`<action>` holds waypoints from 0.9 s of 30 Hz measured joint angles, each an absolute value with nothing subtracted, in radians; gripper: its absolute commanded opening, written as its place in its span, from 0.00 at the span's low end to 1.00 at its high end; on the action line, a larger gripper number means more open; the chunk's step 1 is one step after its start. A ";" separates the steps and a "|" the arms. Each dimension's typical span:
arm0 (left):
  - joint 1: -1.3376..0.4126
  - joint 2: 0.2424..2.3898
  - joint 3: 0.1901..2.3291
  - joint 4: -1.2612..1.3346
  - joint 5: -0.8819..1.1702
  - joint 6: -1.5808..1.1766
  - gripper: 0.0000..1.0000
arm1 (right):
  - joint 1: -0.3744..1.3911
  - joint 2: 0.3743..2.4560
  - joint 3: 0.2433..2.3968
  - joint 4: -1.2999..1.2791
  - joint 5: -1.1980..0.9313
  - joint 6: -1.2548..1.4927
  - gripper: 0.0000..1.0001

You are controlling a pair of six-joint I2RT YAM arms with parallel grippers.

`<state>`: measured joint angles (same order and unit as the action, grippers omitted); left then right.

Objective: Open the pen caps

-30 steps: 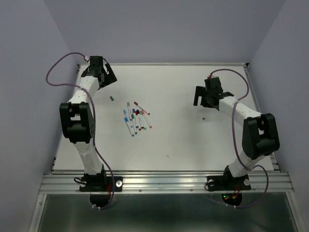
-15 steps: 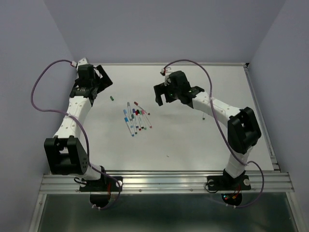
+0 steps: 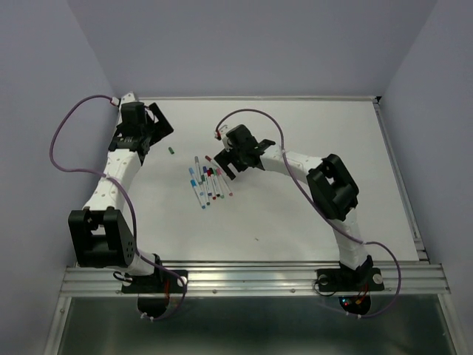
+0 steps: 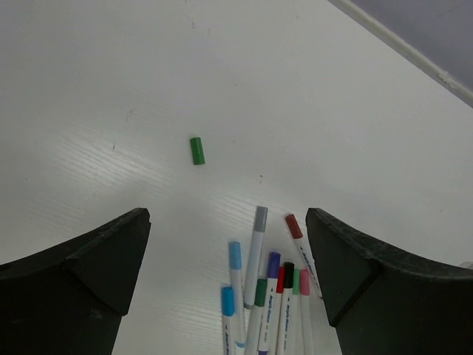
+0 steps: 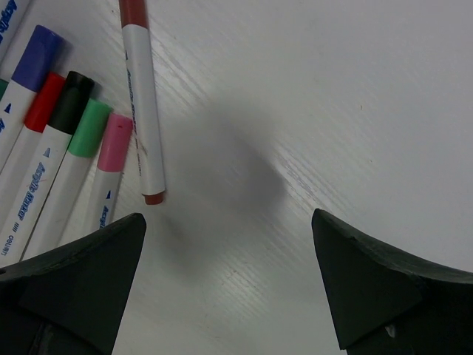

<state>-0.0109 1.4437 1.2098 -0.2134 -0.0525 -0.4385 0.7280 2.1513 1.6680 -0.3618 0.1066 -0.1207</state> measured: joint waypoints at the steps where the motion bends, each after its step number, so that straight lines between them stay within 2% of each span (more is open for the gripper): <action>1: -0.011 1.444 1.207 -0.213 -0.053 -0.439 0.99 | 0.730 2.155 1.670 -0.365 0.112 -0.128 1.00; 22: -0.011 1.444 1.200 -0.210 -0.053 -0.438 0.99 | 0.753 2.210 1.695 -0.389 0.088 -0.168 1.00; 27: -0.011 1.444 1.200 -0.210 -0.054 -0.437 0.99 | 0.753 2.241 1.739 -0.389 0.078 -0.157 0.89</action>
<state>-0.0109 1.4437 1.1999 -0.2096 -0.0536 -0.4366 0.7532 2.2410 1.7393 -0.3893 0.0784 -0.1570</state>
